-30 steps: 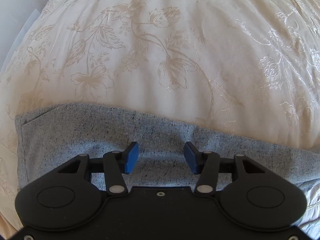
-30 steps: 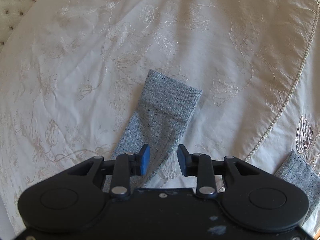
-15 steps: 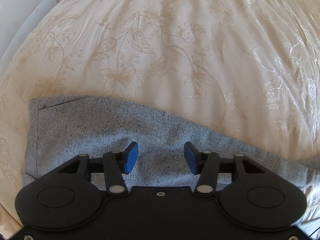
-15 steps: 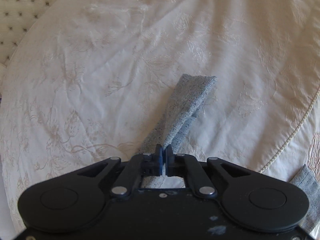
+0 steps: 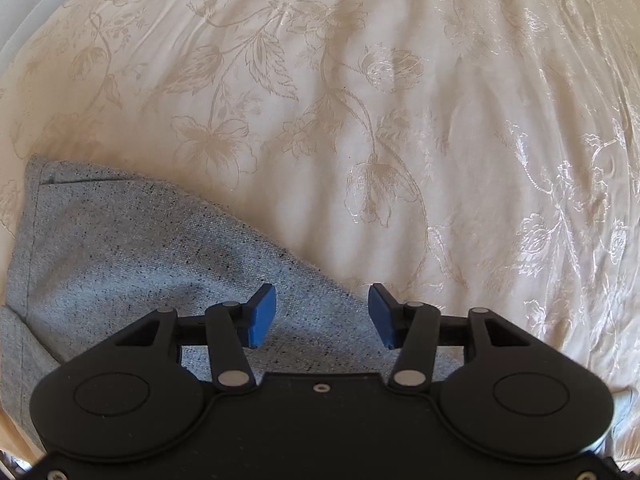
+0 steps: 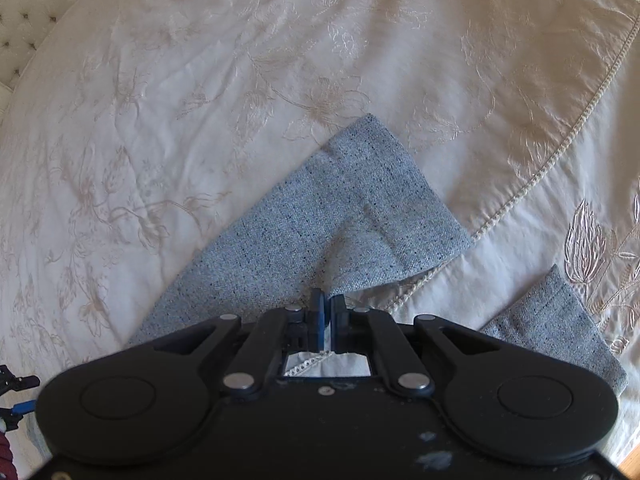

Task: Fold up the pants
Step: 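Close the right tool on the cuff while the left tool closes on the waistband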

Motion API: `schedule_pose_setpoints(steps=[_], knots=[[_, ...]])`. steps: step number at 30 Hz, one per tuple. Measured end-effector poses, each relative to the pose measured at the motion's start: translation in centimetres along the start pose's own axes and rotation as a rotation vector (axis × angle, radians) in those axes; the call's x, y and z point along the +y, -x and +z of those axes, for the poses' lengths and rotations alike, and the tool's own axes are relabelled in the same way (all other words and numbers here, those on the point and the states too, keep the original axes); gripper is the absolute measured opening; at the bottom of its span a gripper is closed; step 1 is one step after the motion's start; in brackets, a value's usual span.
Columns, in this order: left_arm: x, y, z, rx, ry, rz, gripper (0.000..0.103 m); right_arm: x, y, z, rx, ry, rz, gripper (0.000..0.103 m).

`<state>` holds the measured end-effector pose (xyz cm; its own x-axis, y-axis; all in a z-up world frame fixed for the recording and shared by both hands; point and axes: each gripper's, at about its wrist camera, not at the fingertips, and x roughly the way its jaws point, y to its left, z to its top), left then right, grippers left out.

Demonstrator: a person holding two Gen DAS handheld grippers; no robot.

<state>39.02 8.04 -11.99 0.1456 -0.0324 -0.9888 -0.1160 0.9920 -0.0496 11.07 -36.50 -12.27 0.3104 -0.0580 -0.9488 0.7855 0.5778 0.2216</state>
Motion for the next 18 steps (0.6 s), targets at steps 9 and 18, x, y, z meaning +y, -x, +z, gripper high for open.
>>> schedule_pose_setpoints(steps=[9,18], knots=[[-1.3,-4.9,0.9,0.116,0.003,0.124,0.058,-0.6,-0.1,0.1,0.006,-0.008,0.028,0.004],[0.7,0.7,-0.9,-0.082,0.066,-0.005,0.005,0.4,1.7,0.8,-0.011,0.042,0.073,0.005]])
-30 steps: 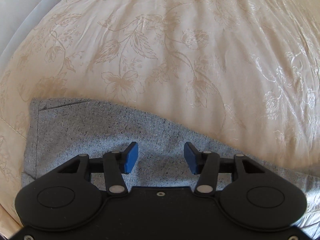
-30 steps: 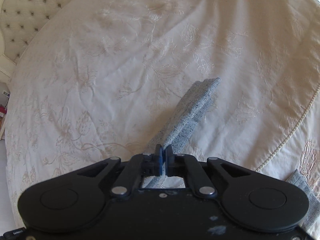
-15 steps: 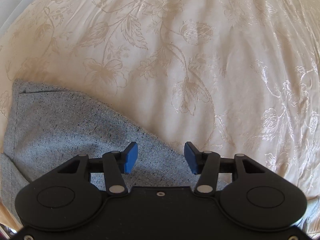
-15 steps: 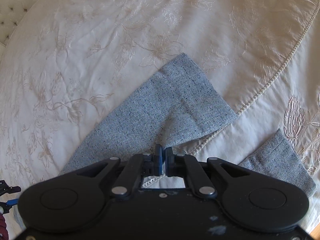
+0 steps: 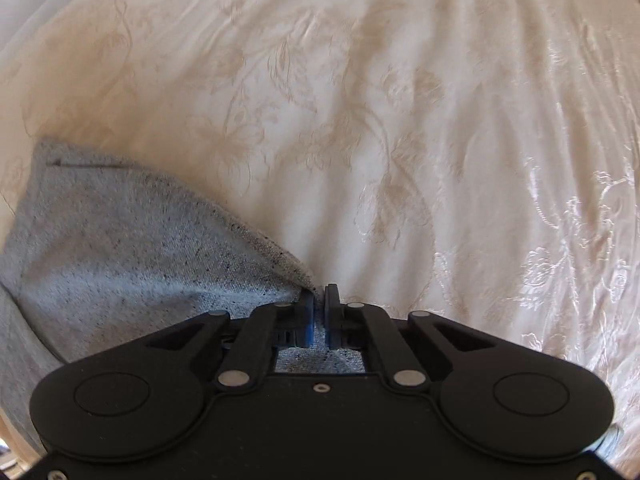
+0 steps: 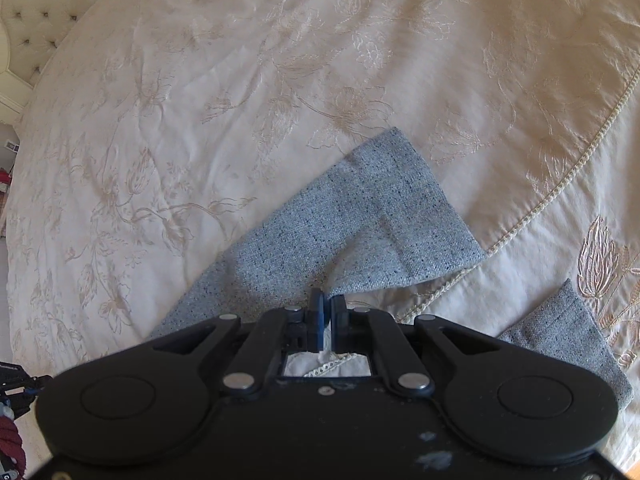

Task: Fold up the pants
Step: 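Close the right tool on the cuff while the left tool closes on the waistband, then lift the held leg and lay it over the other leg with both tools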

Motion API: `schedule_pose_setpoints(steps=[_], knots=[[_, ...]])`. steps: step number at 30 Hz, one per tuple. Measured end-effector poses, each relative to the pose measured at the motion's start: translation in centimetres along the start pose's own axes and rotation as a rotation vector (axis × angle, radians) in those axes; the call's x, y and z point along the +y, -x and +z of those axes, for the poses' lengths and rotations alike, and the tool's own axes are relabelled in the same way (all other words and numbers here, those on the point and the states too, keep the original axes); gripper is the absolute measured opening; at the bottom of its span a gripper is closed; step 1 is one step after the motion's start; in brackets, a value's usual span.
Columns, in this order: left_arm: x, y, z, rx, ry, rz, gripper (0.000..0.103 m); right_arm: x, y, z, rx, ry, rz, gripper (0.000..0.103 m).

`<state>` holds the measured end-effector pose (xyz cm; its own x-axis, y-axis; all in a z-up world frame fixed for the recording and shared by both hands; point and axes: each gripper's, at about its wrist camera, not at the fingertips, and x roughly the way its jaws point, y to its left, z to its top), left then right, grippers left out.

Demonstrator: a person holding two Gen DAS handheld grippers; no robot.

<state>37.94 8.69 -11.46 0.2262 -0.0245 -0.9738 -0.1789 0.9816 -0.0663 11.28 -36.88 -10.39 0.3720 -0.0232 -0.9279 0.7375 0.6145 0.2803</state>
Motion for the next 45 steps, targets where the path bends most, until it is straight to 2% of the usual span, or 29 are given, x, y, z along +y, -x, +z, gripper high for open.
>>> schedule_pose_setpoints(steps=[4,9,15,21,26,29,34,40,42,45], knots=[[0.5,5.4,-1.4,-0.122,-0.074,-0.014,0.005,1.9,1.9,1.3,-0.046,0.045,0.038,0.005],[3.6,10.7,-4.5,-0.178,-0.038,-0.087,0.005,2.5,5.6,1.8,-0.104,0.069,0.115,0.005],[6.5,13.9,-10.6,-0.218,-0.056,-0.087,0.005,-0.8,8.8,-0.5,-0.112,0.062,0.148,0.005],[8.3,12.9,-18.5,-0.166,-0.057,-0.047,0.005,-5.2,10.1,-5.4,-0.080,0.046,0.086,0.005],[10.5,9.2,-22.9,-0.038,-0.008,-0.024,0.005,-7.8,8.5,-9.9,-0.030,0.044,0.002,0.005],[11.1,6.8,-23.9,0.013,-0.016,-0.009,0.005,-8.7,6.8,-11.6,-0.014,0.043,-0.050,0.005],[11.0,5.0,-24.5,0.040,-0.080,-0.016,0.005,-9.8,5.9,-13.5,-0.029,-0.021,-0.091,0.005],[10.8,4.6,-23.8,0.053,-0.163,-0.055,0.005,-8.9,6.6,-12.6,-0.070,-0.038,-0.120,0.005],[10.8,4.9,-23.4,0.049,-0.189,-0.070,0.005,-7.9,8.3,-12.0,-0.124,-0.023,-0.120,0.005],[10.7,5.8,-22.8,0.031,-0.230,-0.096,0.005,-6.5,12.5,-12.5,-0.282,-0.006,-0.130,0.004]])
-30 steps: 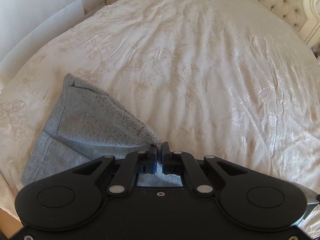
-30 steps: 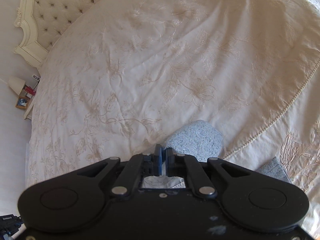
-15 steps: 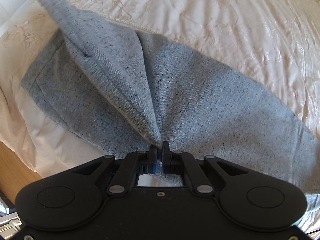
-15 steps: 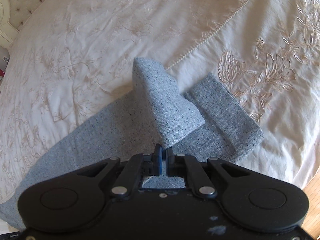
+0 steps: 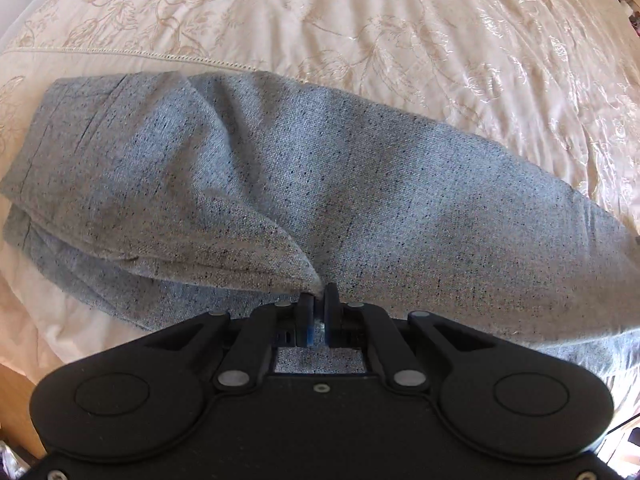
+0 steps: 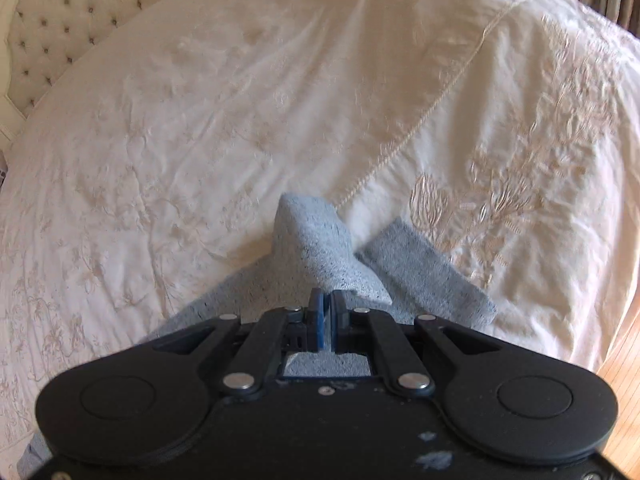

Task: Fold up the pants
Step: 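Lift the held leg and lay it over the other leg with both tools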

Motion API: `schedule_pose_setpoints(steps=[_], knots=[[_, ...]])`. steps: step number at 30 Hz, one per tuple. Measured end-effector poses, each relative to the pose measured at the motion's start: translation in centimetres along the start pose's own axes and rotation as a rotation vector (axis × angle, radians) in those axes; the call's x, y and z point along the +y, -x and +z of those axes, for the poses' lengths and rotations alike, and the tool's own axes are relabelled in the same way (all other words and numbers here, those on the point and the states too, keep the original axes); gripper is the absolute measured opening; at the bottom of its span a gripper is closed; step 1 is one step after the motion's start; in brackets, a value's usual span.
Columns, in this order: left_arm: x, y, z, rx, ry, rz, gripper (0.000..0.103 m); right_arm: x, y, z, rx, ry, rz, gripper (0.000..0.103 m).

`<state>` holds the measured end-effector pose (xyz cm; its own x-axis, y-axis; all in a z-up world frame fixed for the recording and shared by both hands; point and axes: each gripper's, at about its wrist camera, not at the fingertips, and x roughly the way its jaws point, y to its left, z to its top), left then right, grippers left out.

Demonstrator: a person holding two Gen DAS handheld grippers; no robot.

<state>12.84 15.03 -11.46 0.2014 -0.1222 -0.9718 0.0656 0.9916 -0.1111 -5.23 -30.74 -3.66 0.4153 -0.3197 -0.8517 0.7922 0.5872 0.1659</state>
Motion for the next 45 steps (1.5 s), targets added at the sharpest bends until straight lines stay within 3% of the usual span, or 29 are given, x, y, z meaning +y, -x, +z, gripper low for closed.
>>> schedule_pose_setpoints(steps=[1,3,6,8,11,15,21,27,37,44,45], knots=[[0.1,0.2,0.0,-0.005,-0.013,-0.005,0.005,0.1,1.9,-0.4,-0.066,0.018,-0.023,0.004],[0.7,0.1,-0.3,0.005,-0.027,-0.026,0.005,-0.3,2.5,-2.1,-0.080,0.022,-0.046,0.006],[1.6,-0.8,-1.3,0.047,-0.038,-0.036,0.006,-1.6,-1.8,-5.5,0.134,-0.006,-0.110,0.004],[1.4,-1.6,-1.6,0.064,-0.062,-0.026,0.006,-2.4,-2.9,-7.3,0.175,-0.052,-0.130,0.004],[1.1,-1.6,-1.9,0.054,-0.084,-0.019,0.006,-3.4,-2.6,-8.3,0.172,-0.169,-0.042,0.011],[1.2,-1.6,-1.7,0.057,-0.059,-0.019,0.006,-4.5,-2.3,-6.8,0.096,-0.256,-0.013,0.030],[1.3,-1.1,-1.9,0.044,-0.030,0.010,0.006,-6.9,-4.1,-3.1,0.086,-0.396,0.041,0.035],[0.4,-0.3,-2.7,0.027,0.025,0.076,0.007,-8.4,-8.5,-1.2,0.202,-0.446,0.098,0.036],[-1.3,-0.1,-2.5,0.008,0.082,0.166,0.007,-10.8,-12.2,-0.2,0.301,-0.592,0.214,0.036],[-1.9,0.2,-2.7,0.003,0.090,0.195,0.007,-11.5,-12.8,-0.1,0.307,-0.610,0.222,0.036],[-2.0,0.2,-2.7,0.002,0.088,0.197,0.007,-11.3,-12.8,0.0,0.298,-0.598,0.225,0.032]])
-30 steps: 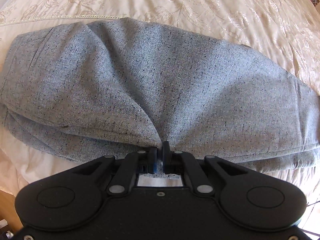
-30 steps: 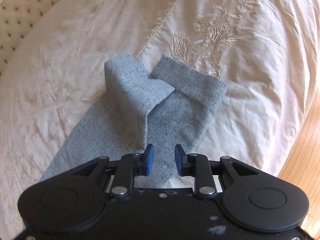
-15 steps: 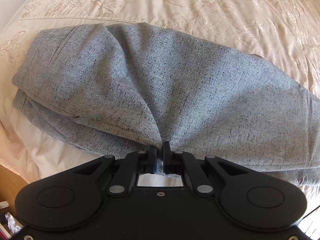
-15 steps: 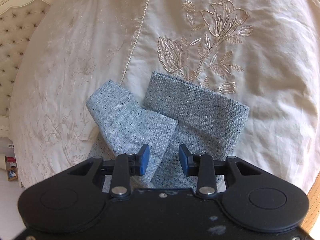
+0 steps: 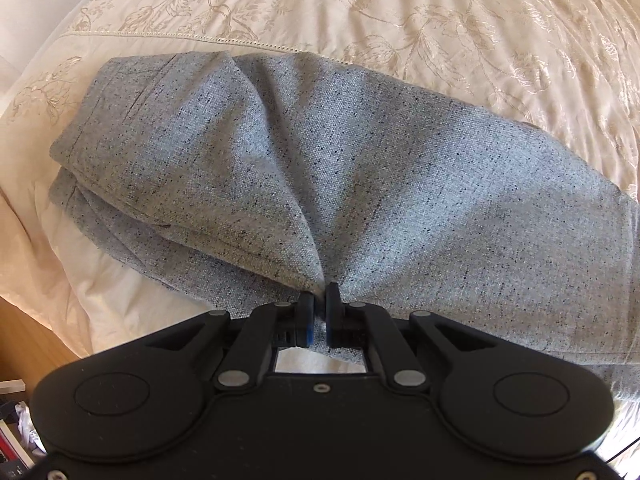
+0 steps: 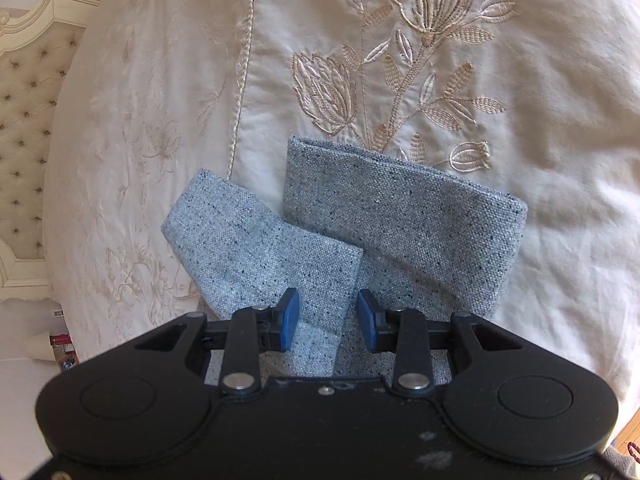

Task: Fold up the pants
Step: 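Lift the held leg and lay it over the other leg with both tools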

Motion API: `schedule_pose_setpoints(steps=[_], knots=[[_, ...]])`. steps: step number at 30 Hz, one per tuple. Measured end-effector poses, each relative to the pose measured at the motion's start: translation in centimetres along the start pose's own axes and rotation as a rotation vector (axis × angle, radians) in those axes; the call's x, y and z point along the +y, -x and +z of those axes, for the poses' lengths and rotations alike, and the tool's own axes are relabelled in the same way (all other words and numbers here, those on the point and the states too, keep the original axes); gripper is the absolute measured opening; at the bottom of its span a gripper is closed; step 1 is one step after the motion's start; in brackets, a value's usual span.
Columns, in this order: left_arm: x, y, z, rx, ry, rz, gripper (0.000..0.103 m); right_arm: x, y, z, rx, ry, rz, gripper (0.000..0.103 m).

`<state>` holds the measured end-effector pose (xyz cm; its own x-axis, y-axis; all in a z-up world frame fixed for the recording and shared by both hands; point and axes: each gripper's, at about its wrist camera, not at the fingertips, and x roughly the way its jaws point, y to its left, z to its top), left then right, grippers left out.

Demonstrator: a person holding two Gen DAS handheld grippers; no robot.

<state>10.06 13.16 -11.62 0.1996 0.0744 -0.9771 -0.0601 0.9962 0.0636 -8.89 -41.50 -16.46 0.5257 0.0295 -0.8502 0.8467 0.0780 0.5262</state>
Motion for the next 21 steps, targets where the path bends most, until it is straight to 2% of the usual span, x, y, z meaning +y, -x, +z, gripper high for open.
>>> schedule_pose_setpoints(steps=[1,2,4,7,10,11,13,17,21], knots=[[-0.1,0.0,0.0,-0.001,-0.002,0.002,0.007,0.4,0.1,-0.2,-0.009,0.030,0.004,0.028],[-0.2,0.1,0.0,-0.001,-0.004,0.003,0.007,1.1,0.0,-0.1,-0.021,0.089,0.011,0.007],[-0.3,0.3,0.0,-0.004,-0.006,0.003,0.007,3.0,0.7,-0.4,-0.066,0.235,-0.033,0.005],[-0.1,1.0,0.1,-0.023,-0.008,0.000,0.006,6.7,4.3,-1.9,-0.201,0.491,-0.094,0.004],[0.1,2.7,0.0,-0.065,-0.014,-0.024,0.006,8.2,8.8,-3.6,-0.321,0.662,-0.085,0.004],[0.1,3.2,-0.1,-0.078,-0.023,-0.029,0.006,7.9,10.0,-4.1,-0.337,0.690,-0.091,0.004],[0.1,3.5,-0.4,-0.087,-0.041,-0.028,0.006,6.4,10.0,-4.5,-0.312,0.704,-0.143,0.004],[0.3,1.7,-1.1,-0.032,-0.044,-0.015,0.006,2.0,6.2,-4.6,-0.218,0.676,-0.328,0.004],[0.1,0.9,-1.4,-0.019,-0.066,-0.001,0.006,1.1,5.0,-4.5,-0.200,0.679,-0.354,0.004]])
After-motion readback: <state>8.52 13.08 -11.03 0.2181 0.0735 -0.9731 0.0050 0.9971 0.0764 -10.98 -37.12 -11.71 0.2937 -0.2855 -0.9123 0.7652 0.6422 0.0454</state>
